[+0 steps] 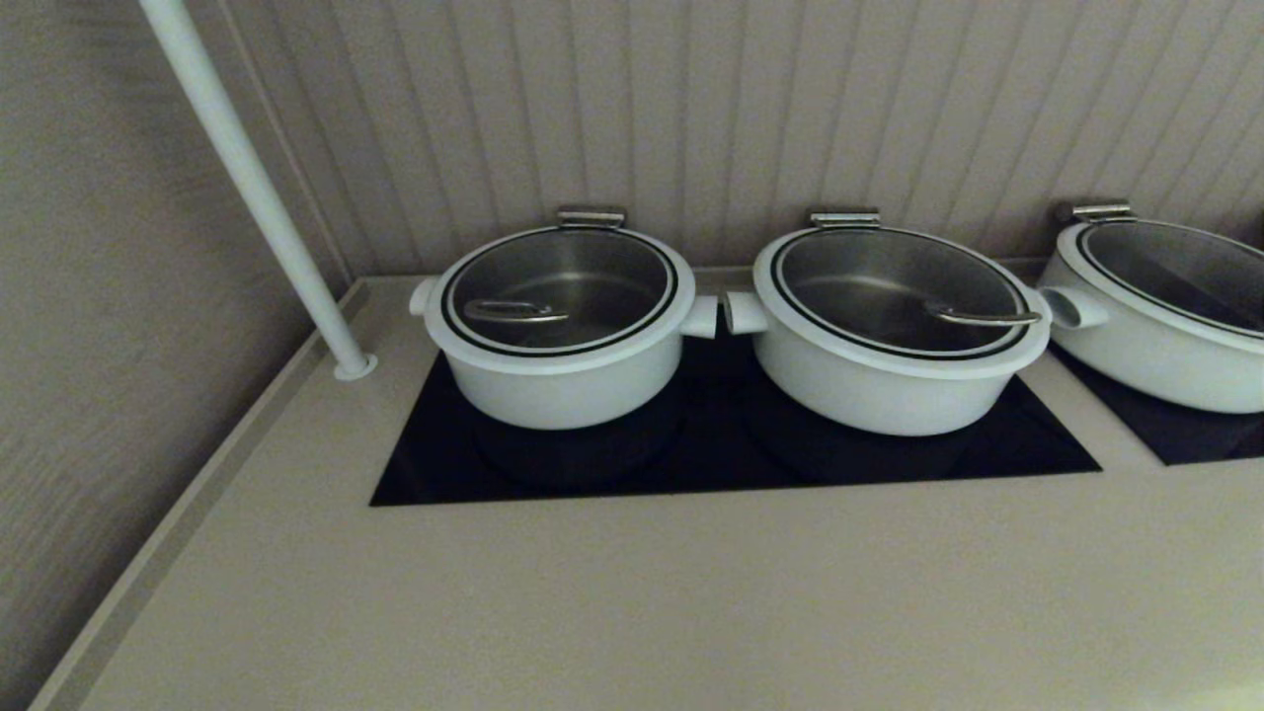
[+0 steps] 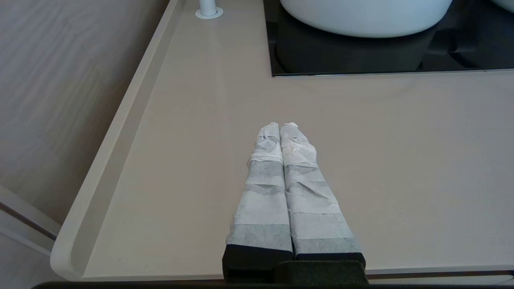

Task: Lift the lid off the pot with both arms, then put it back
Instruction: Open the food pot lid a small opening with the left arm

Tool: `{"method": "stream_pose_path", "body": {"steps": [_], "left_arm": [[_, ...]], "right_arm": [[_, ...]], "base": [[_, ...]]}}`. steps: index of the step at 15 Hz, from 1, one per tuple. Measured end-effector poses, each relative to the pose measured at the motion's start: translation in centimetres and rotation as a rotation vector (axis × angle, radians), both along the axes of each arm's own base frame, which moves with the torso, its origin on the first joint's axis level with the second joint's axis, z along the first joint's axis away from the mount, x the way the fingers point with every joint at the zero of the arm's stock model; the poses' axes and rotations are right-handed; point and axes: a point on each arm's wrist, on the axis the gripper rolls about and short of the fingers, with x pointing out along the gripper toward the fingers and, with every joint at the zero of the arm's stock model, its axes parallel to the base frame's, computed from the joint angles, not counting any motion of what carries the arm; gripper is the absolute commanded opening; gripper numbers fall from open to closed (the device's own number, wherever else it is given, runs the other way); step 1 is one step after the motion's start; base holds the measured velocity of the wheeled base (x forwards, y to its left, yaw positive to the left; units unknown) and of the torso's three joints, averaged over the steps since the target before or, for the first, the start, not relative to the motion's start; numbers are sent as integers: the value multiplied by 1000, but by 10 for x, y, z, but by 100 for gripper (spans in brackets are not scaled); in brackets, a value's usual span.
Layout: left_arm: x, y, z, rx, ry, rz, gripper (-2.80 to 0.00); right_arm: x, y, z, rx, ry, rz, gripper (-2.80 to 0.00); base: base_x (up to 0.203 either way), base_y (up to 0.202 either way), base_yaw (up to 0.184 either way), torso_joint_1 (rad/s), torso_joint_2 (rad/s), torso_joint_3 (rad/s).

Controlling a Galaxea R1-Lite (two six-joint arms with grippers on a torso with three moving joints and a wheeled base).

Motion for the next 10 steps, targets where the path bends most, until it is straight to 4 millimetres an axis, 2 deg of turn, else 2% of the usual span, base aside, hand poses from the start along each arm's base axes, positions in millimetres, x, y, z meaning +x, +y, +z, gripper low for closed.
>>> {"method": "stream_pose_path", "body": {"steps": [10], "left_arm": [[0,0,0,0,0,1,-280]], "right_arm": [[0,0,0,0,1,0,-280]], "base": [[0,0,0,0,0,0]]}}
